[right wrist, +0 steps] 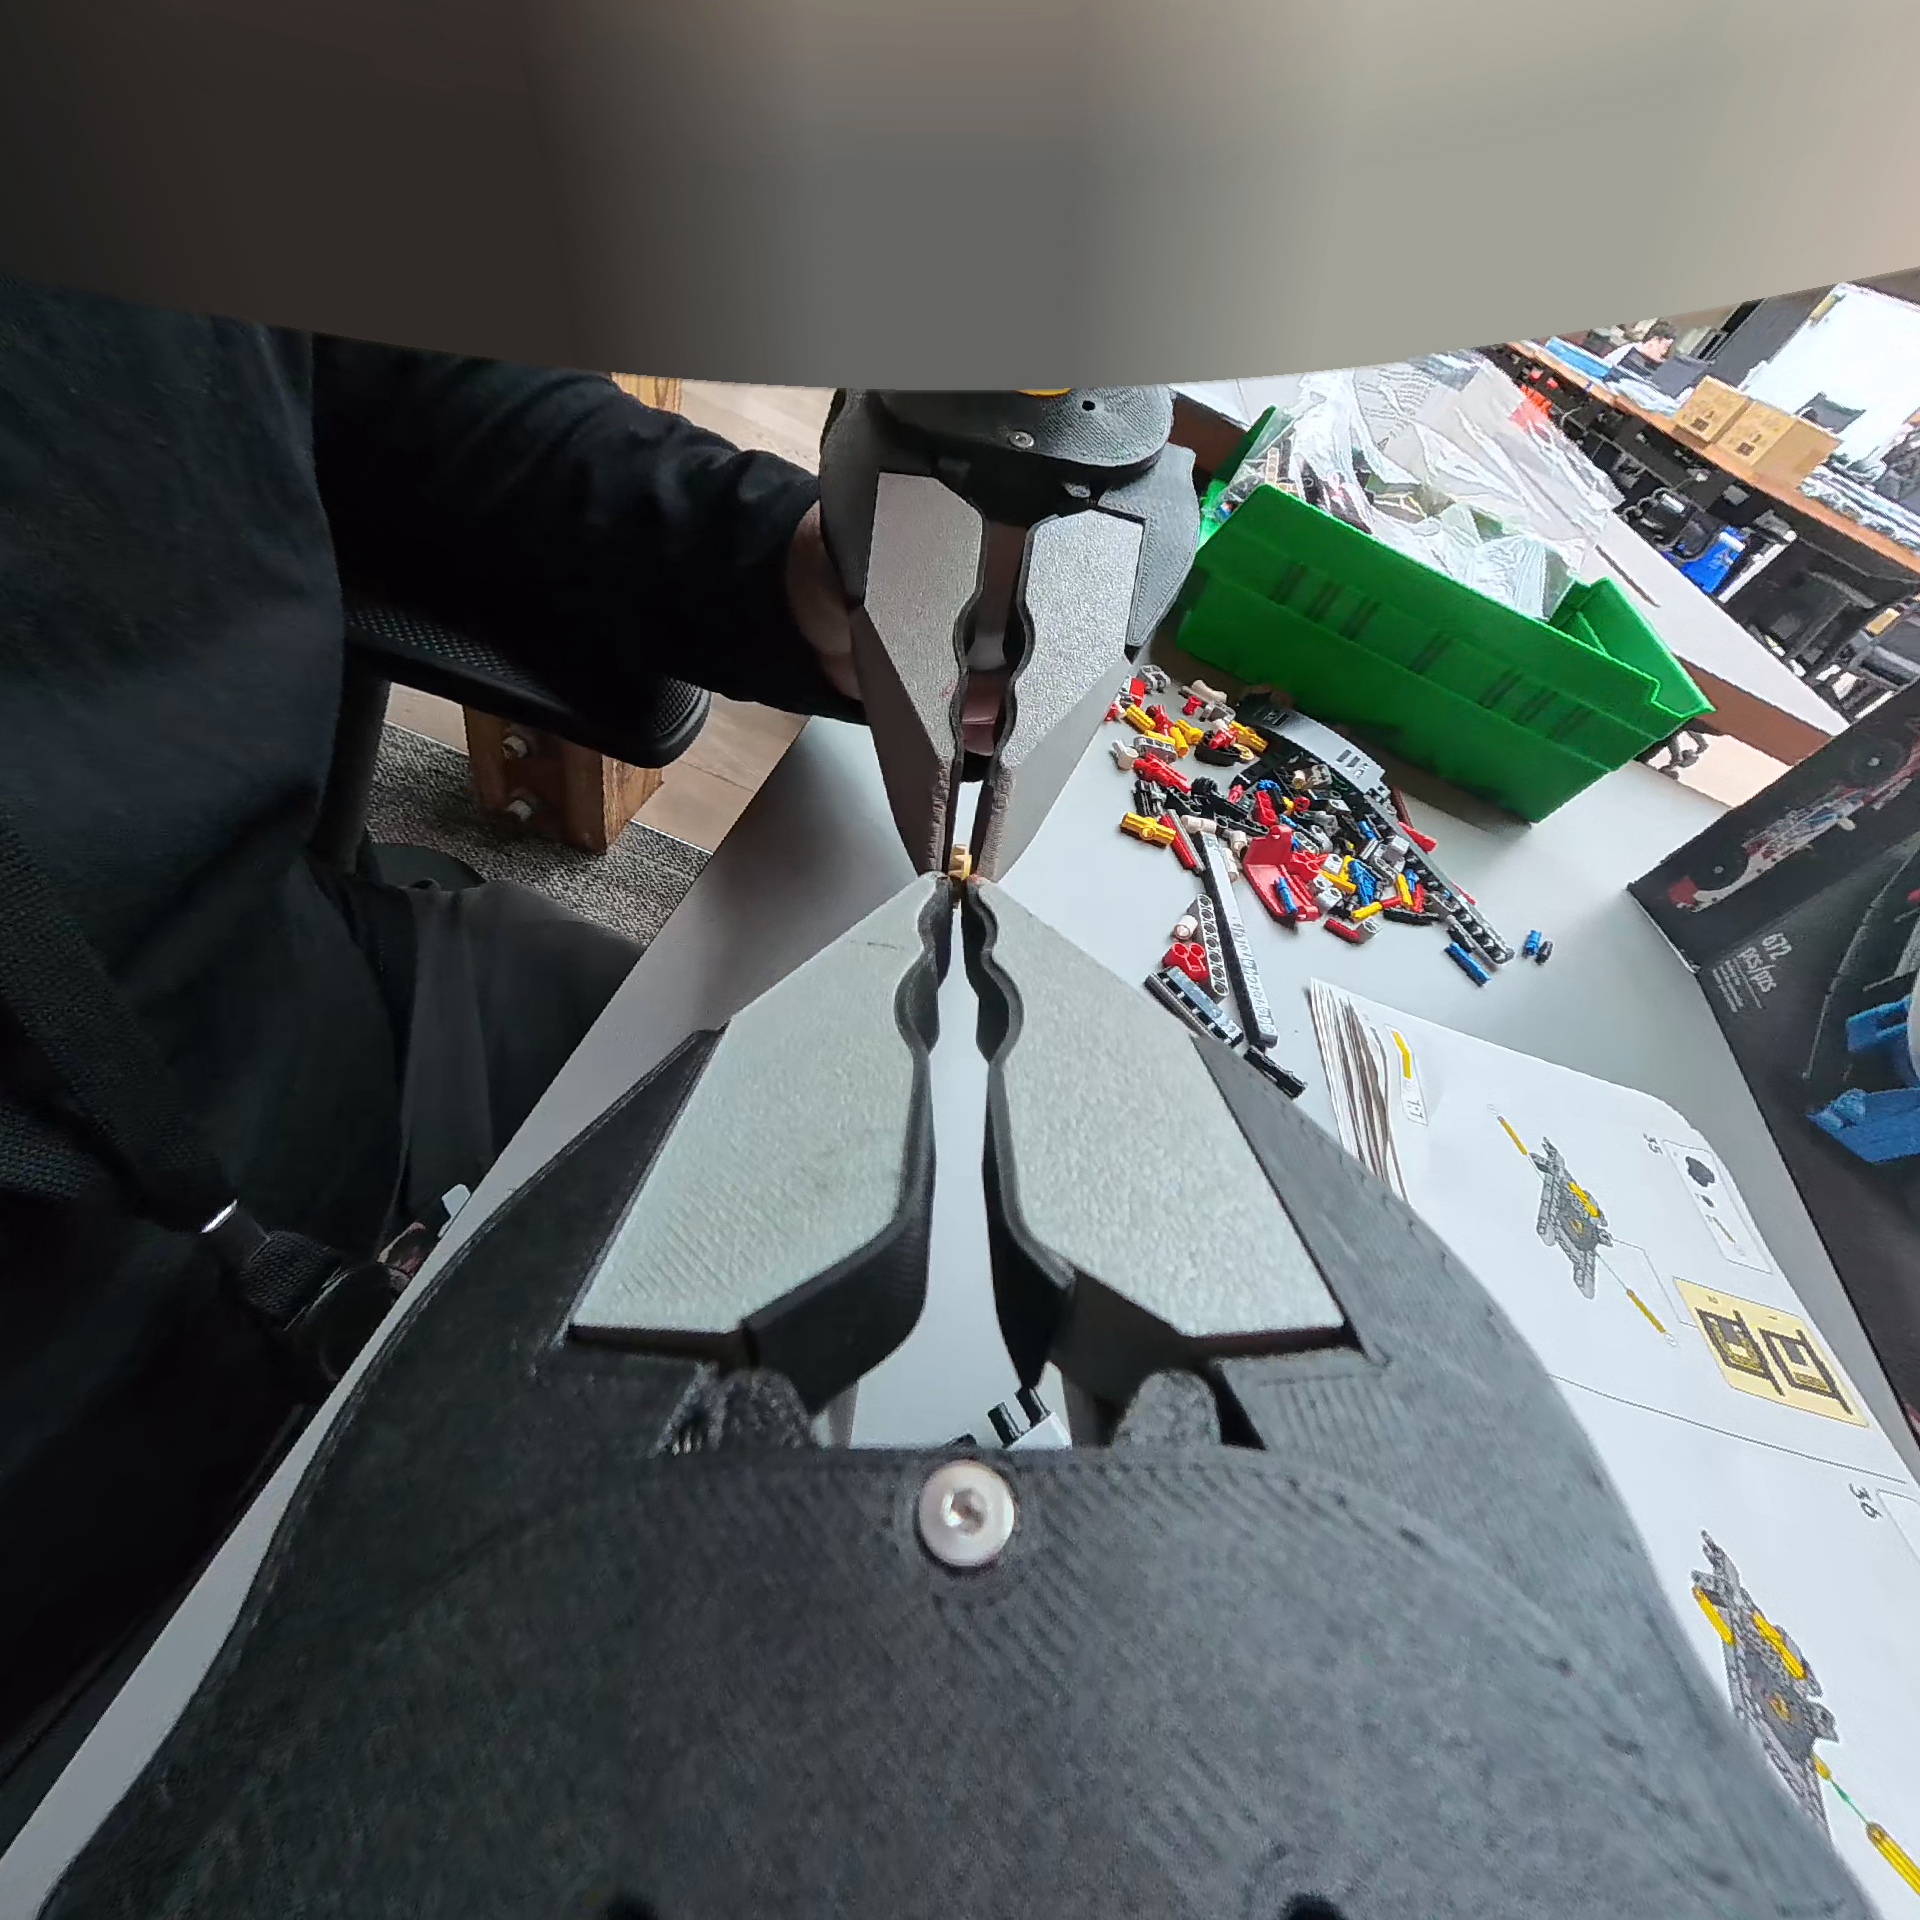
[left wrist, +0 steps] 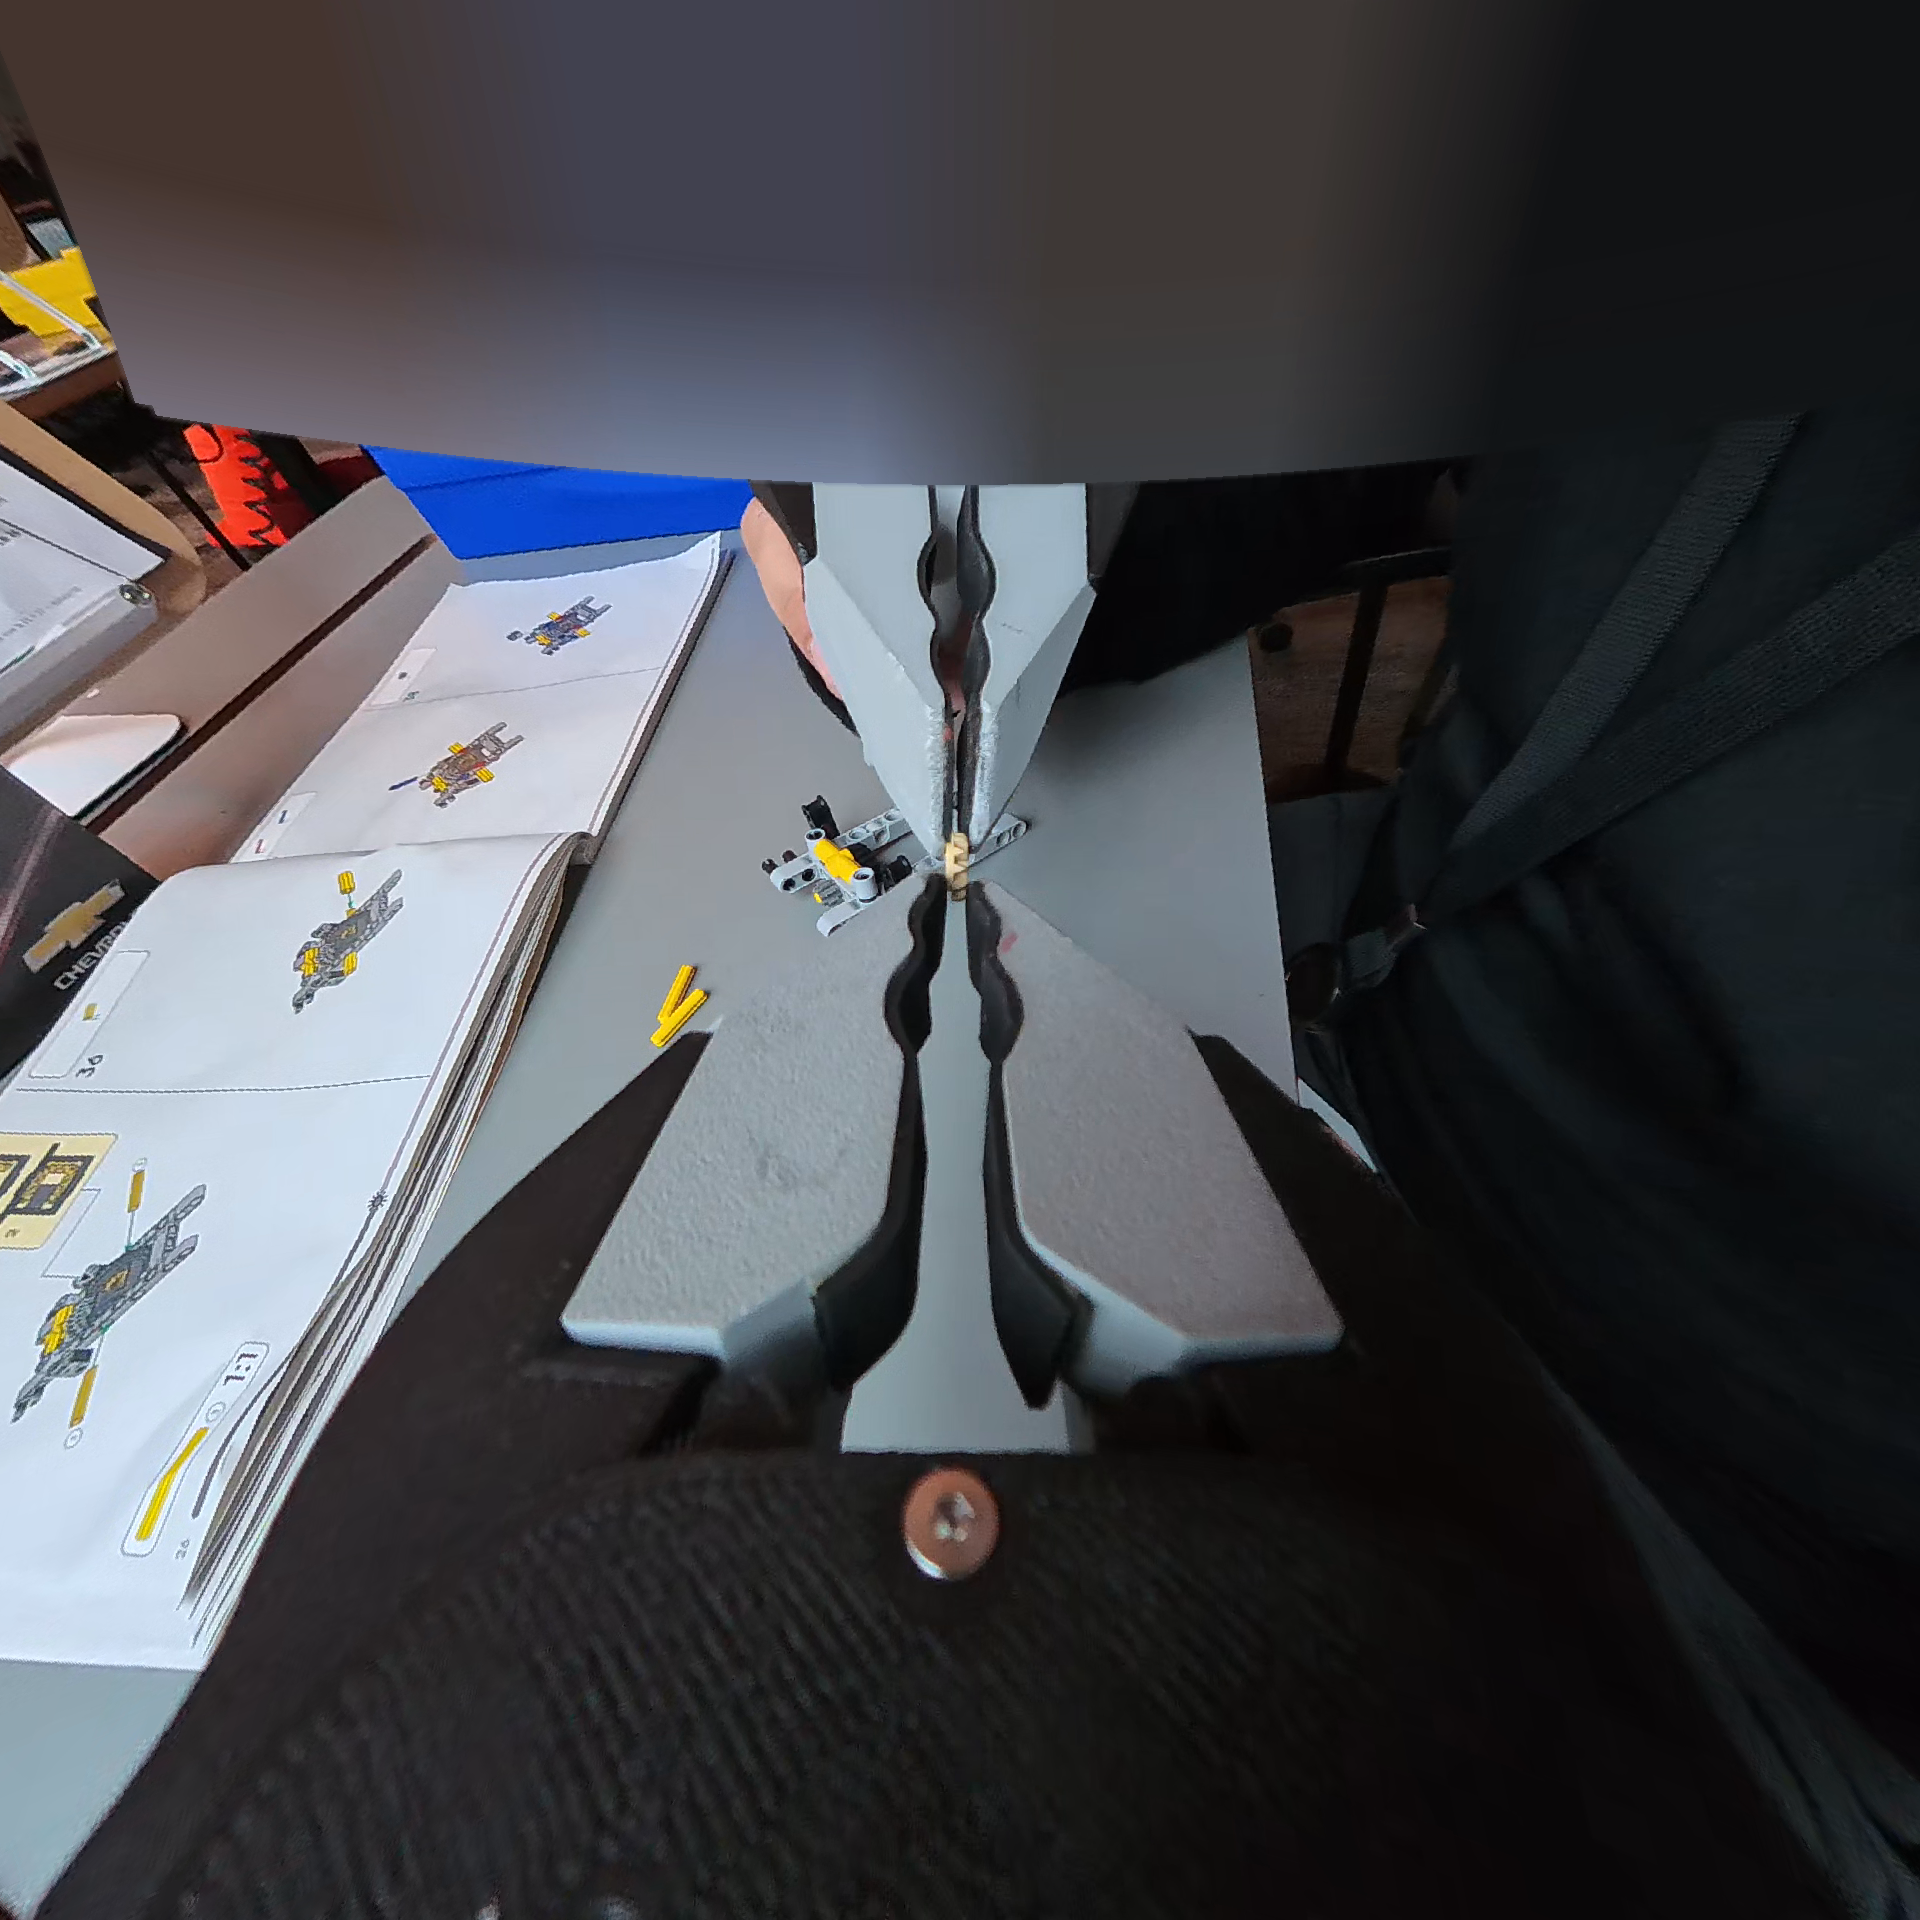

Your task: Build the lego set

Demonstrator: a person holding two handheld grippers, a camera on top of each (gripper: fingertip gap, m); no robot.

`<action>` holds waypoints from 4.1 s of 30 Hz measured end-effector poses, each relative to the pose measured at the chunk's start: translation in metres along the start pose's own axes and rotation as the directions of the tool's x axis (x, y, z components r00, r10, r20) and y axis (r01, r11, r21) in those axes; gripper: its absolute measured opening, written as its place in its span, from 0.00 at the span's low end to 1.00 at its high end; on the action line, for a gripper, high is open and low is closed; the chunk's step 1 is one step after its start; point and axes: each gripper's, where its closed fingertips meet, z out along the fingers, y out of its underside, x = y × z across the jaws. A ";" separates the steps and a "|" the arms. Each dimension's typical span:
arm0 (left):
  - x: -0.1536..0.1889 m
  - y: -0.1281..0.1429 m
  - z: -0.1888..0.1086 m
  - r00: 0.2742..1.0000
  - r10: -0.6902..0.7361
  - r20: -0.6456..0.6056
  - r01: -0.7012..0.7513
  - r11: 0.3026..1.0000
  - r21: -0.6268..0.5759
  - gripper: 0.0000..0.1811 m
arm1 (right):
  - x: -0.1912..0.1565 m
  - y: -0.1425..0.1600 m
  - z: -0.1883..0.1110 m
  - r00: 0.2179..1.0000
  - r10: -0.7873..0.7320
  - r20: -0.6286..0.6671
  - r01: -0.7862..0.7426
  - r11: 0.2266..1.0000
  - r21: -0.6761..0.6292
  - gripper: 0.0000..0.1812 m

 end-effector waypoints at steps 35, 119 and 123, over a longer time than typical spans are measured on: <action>-0.002 0.011 0.001 1.000 -0.022 -0.004 0.022 1.000 -0.016 0.00 | 0.002 0.009 0.005 1.000 0.013 0.002 -0.013 0.999 -0.033 0.00; -0.074 0.101 0.013 0.988 -0.155 -0.024 0.117 0.833 -0.541 0.25 | 0.084 0.078 -0.017 0.863 0.406 -0.302 -0.459 0.879 -0.131 0.00; -0.077 0.097 0.008 0.986 -0.123 -0.116 0.040 0.835 -0.549 0.24 | 0.083 0.077 -0.018 0.863 0.410 -0.295 -0.460 0.879 -0.127 0.00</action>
